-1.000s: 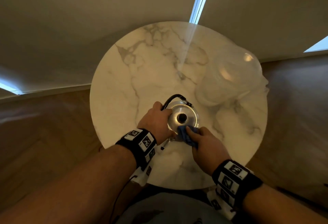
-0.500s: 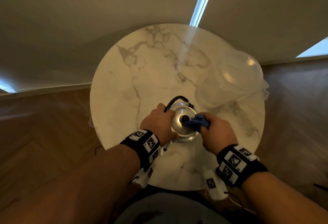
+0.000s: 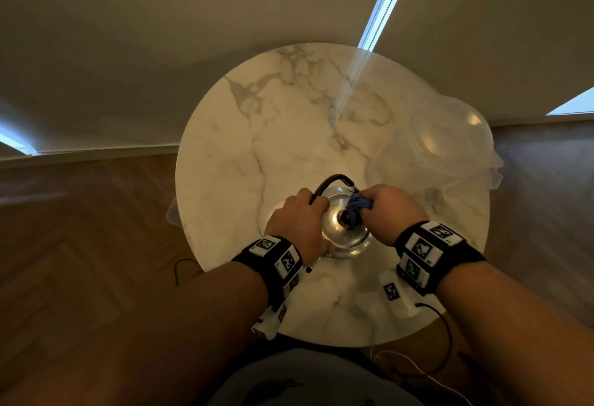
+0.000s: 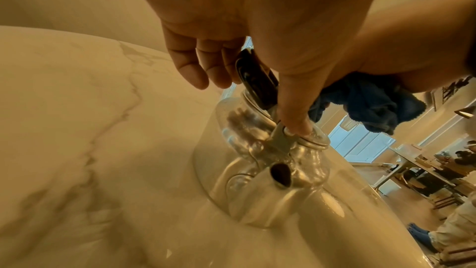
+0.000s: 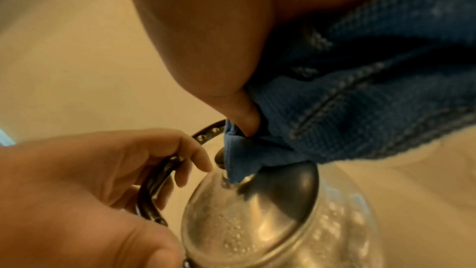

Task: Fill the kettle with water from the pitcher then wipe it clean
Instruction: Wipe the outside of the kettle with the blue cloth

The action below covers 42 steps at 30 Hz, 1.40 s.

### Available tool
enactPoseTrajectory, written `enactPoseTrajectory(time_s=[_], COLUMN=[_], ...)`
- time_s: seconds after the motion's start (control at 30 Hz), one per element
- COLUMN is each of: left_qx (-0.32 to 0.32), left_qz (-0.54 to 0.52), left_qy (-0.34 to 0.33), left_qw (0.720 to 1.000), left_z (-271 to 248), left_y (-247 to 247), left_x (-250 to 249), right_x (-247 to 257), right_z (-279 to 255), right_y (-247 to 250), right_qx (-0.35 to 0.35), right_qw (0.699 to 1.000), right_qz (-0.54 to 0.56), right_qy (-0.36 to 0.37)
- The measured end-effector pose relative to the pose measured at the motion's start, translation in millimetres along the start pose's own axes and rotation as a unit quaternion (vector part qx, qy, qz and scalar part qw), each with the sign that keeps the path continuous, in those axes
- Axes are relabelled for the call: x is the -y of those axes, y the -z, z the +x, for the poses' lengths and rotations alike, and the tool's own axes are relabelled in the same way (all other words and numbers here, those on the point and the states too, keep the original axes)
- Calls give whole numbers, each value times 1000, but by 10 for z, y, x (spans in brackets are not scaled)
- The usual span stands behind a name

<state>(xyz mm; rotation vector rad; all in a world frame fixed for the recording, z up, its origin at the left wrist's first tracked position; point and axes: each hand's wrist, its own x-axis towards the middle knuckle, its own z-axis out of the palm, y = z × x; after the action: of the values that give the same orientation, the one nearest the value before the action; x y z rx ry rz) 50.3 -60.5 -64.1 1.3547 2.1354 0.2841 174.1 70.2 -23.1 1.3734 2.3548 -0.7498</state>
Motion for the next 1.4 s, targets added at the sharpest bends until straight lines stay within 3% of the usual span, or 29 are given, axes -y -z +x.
enactPoseTrajectory(time_s=[0.07,0.2,0.33,0.47,0.67,0.87,1.07,1.2,1.27,1.4], left_qx=[-8,-3,-15,-30,-61,-65,-48,-64,-68,-50], left_qz=[-26,-97,-139,-107,-57,-51,-33,-28,-46,-92], left_qy=[-5,8,23,25,18,17,14,13,15,9], left_qw=[1000,995,990,993,996,996,998,997,997,994], left_z=[-10,-20,-11,18,46,48,43,38,37,27], left_y=[-9,-10,-38,-95,-167,-187,-166,-186,-193,-169], left_x=[-1,-9,8,24,61,55,60,52,55,96], right_x=[30,151,-57,-2,207,184,-11,53,214,141], right_z=[63,128,15,-1,-110,33,-113,44,36,-182], right_y=[-27,-147,-140,-210,-261,-321,-384,-411,-408,-353], right_qx=[-9,-11,-1,-34,-3,-31,8,-31,-32,-29], right_qw=[999,987,986,986,951,964,926,960,959,923], right_qz=[-31,-129,-121,-120,-193,-167,-231,-183,-198,-241], right_qy=[8,93,112,114,241,203,300,211,199,297])
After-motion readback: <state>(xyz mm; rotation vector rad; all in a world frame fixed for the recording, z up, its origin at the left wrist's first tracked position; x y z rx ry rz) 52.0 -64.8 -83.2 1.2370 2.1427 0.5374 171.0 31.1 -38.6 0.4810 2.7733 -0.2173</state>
